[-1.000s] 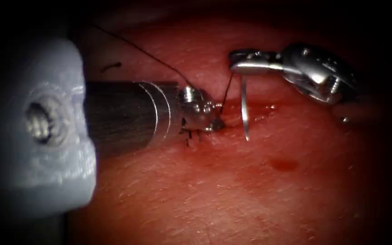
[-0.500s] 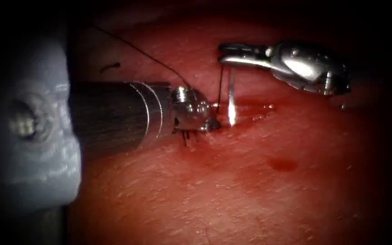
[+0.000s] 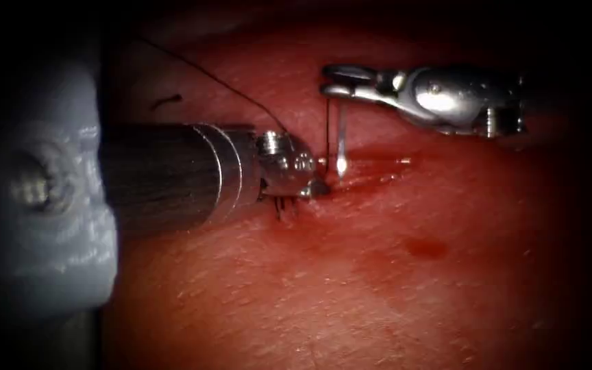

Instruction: Wound Closure

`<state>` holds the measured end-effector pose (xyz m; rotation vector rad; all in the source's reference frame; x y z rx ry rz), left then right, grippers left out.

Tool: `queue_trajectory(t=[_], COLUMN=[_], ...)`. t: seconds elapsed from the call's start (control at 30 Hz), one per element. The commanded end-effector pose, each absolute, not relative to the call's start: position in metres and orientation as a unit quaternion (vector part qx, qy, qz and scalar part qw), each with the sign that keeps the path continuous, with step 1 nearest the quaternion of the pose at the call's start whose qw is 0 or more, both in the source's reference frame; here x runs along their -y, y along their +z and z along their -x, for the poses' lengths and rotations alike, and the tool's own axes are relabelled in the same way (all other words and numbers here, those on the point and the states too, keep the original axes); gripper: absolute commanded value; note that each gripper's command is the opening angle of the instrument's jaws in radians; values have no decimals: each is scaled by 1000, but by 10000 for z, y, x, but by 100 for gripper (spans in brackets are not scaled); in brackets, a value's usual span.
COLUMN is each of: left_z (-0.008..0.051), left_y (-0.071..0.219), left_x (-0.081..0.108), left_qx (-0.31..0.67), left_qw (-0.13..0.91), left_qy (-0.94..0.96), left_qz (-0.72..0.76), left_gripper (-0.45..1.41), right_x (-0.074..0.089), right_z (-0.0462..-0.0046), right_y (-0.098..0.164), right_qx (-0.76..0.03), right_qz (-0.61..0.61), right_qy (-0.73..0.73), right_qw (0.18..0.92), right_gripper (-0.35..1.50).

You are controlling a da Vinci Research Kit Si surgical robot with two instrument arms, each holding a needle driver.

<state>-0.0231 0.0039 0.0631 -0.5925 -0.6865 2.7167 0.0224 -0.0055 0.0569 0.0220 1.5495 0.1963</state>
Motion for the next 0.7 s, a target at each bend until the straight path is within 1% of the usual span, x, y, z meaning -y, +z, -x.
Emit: queue_trajectory(t=[0.03,0.7], left_z=[237,225], left_y=[638,639], left_x=[-39,-40], left_qx=[239,241], left_qw=[140,149], left_qy=[939,937], left_qz=[205,202], left_gripper=[2,0], right_x=[67,91], right_z=[-233,-232], right_y=[575,572], right_qx=[-700,-707], right_qz=[-11,-10], right_qy=[88,79], right_qw=[709,703], right_gripper=[-35,-35])
